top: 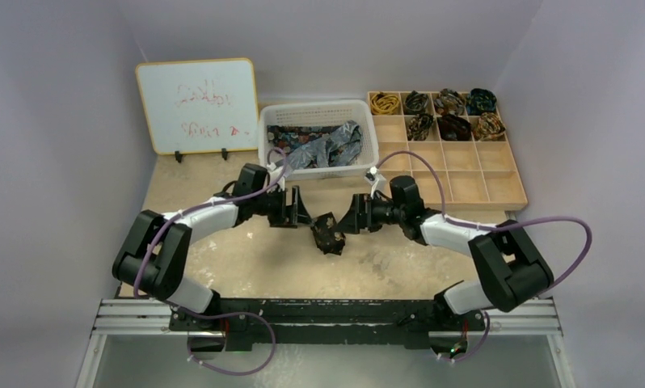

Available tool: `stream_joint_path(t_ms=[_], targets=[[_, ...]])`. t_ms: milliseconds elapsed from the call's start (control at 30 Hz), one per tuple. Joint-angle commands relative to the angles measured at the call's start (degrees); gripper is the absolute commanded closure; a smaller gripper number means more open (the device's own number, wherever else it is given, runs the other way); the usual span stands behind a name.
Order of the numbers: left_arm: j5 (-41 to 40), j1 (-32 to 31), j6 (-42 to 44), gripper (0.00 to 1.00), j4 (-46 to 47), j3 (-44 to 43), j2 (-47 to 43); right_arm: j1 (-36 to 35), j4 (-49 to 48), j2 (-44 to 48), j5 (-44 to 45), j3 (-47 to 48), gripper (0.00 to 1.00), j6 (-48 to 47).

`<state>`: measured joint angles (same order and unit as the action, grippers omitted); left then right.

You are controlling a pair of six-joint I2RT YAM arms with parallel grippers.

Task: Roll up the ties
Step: Roll the tie at the center of the board.

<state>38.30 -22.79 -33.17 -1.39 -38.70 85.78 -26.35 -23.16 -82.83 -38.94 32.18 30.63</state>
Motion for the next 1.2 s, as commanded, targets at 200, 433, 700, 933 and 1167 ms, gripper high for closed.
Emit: stream_joint_path(t_ms=[200, 433, 700, 933, 1167], targets=[[5.2, -0.4, 15.1, 0.25, 1.5, -12.6, 6.1, -0.4, -1.1, 9.2, 0.3, -9.6, 0.01, 7.1], [9.8, -4.6, 23.2, 0.25, -3.5, -20.0, 14.6, -3.0, -5.6, 10.4, -1.3, -13.7, 0.01, 12.6], [12.8, -6.1, 28.0, 0.26, -8.2, -22.6, 18.5, -3.3, -13.0, 1.3, -1.1, -14.2, 0.06, 17.7], [13.4, -6.9, 26.2, 0.36, -7.6, -18.8, 16.6, -3.4, -9.6, -3.9, 2.2, -10.8, 0.26, 16.5], [10.3, -7.5, 17.1, 0.53, 0.1, -9.6, 10.6, -3.3, -2.9, -4.5, 3.2, -7.0, 0.35, 10.3]])
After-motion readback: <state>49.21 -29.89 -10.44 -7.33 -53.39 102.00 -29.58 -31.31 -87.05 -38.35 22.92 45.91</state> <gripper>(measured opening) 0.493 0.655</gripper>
